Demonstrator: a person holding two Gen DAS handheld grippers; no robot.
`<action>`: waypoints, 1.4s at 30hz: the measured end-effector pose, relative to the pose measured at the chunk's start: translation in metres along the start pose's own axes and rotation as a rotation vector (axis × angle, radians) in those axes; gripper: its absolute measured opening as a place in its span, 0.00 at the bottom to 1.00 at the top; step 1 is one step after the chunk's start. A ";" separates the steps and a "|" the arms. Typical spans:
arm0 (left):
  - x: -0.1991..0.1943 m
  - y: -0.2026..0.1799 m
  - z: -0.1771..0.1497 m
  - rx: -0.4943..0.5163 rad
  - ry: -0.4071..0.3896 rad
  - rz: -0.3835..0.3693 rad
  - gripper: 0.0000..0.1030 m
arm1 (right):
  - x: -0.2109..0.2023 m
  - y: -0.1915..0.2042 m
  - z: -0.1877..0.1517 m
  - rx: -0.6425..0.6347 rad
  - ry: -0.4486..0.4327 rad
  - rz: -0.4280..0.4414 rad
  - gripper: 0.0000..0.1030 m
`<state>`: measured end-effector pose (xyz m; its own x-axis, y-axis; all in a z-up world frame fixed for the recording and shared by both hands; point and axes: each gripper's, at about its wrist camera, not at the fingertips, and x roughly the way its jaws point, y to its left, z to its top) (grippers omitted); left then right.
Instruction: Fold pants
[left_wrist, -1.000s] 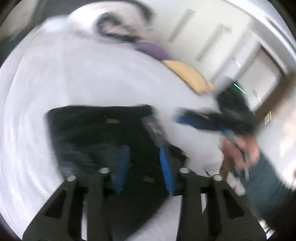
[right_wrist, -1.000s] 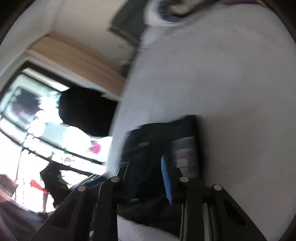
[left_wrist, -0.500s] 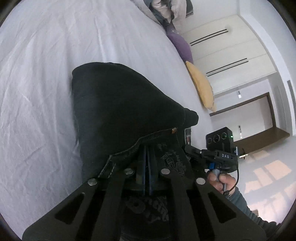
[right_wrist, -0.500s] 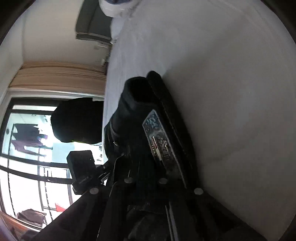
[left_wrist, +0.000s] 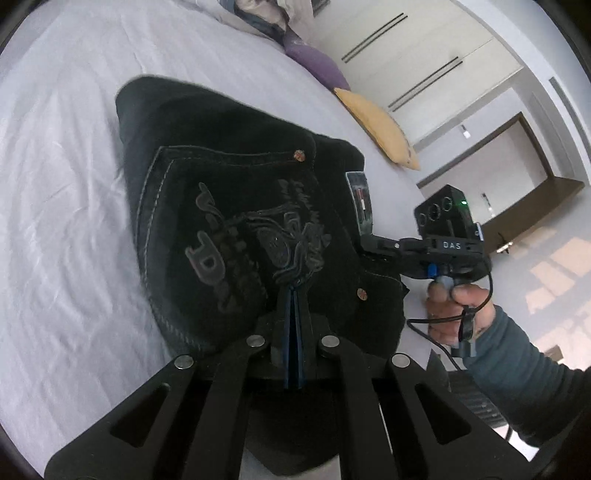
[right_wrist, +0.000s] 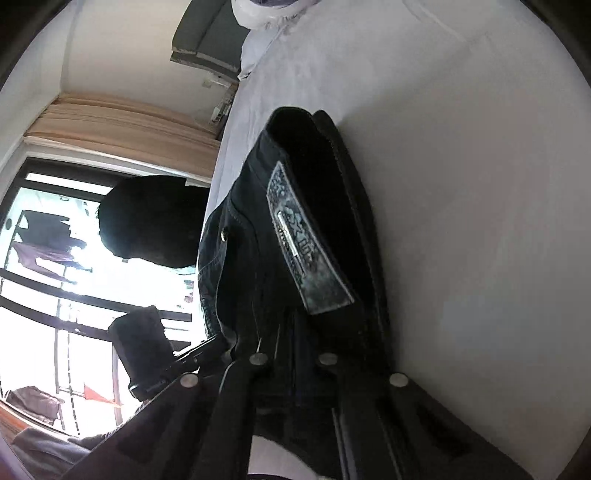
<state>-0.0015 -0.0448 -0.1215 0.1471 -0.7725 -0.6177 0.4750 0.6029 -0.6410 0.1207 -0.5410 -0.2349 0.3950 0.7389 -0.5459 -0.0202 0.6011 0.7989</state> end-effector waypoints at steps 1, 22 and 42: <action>0.000 -0.007 -0.003 0.015 0.004 -0.001 0.03 | -0.001 0.007 -0.002 -0.019 0.000 -0.009 0.07; -0.045 -0.004 0.007 -0.046 -0.179 0.099 0.99 | -0.074 0.030 -0.005 -0.088 -0.200 -0.033 0.69; 0.031 0.018 0.047 -0.190 0.079 0.253 0.43 | 0.019 0.021 0.041 -0.059 0.098 -0.278 0.58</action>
<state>0.0529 -0.0674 -0.1312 0.1686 -0.5803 -0.7968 0.2601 0.8059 -0.5319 0.1653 -0.5266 -0.2182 0.3025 0.5676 -0.7657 0.0220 0.7990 0.6010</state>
